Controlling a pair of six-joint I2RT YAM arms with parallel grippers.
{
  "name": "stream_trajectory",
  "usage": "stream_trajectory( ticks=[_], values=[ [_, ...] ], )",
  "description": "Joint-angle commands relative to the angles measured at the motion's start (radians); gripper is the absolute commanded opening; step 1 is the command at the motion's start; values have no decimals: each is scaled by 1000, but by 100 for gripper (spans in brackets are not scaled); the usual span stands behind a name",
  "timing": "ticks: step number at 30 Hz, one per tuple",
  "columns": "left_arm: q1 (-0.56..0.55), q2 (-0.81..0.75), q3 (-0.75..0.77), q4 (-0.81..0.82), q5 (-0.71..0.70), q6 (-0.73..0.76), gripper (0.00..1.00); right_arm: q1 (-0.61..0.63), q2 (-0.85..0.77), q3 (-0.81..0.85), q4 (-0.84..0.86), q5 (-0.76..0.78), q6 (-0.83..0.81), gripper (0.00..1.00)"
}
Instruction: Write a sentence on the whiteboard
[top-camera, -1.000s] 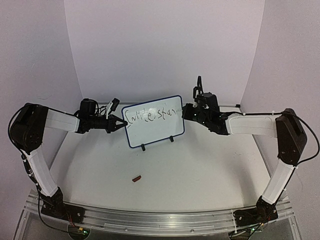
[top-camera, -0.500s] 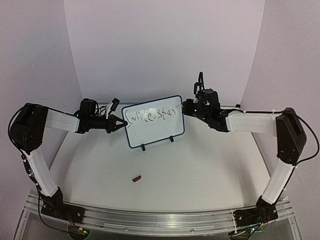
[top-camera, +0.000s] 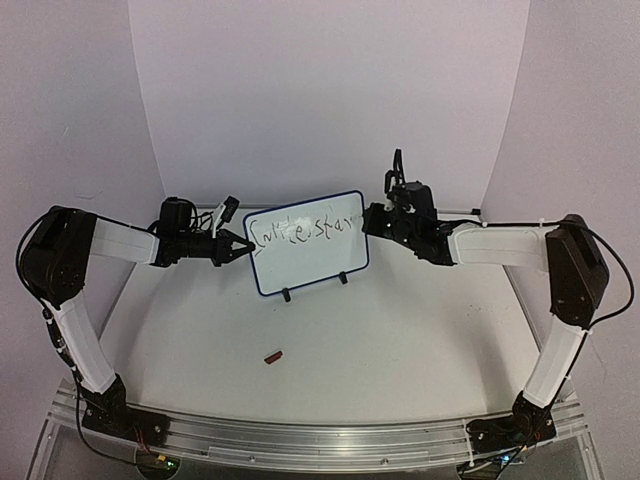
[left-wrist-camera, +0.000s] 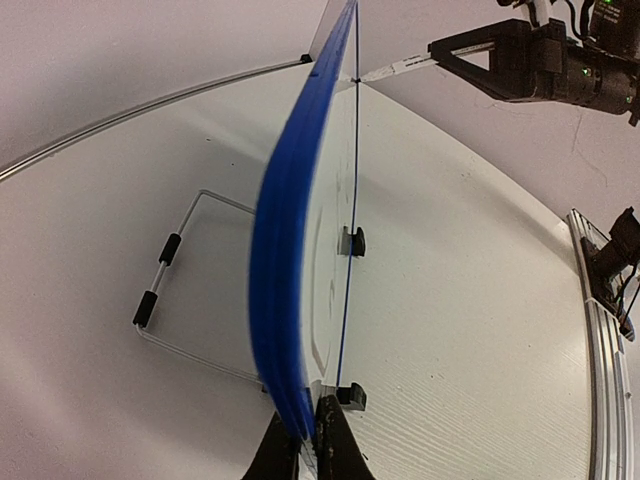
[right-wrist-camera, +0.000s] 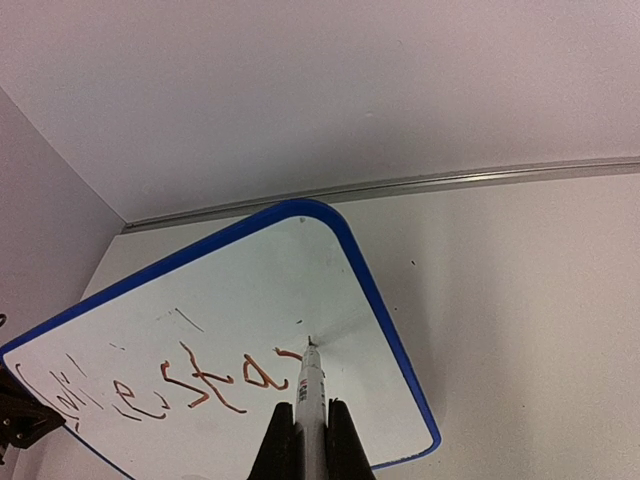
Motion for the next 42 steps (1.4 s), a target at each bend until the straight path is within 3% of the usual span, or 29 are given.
stream_trajectory(
  ticks=[1, 42],
  values=[
    [0, 6, 3, -69, -95, 68, 0, -5, 17, 7, 1, -14, 19, 0],
    [-1, 4, 3, -69, -93, 67, 0, -1, 58, -22, -12, -82, 71, 0]
  ],
)
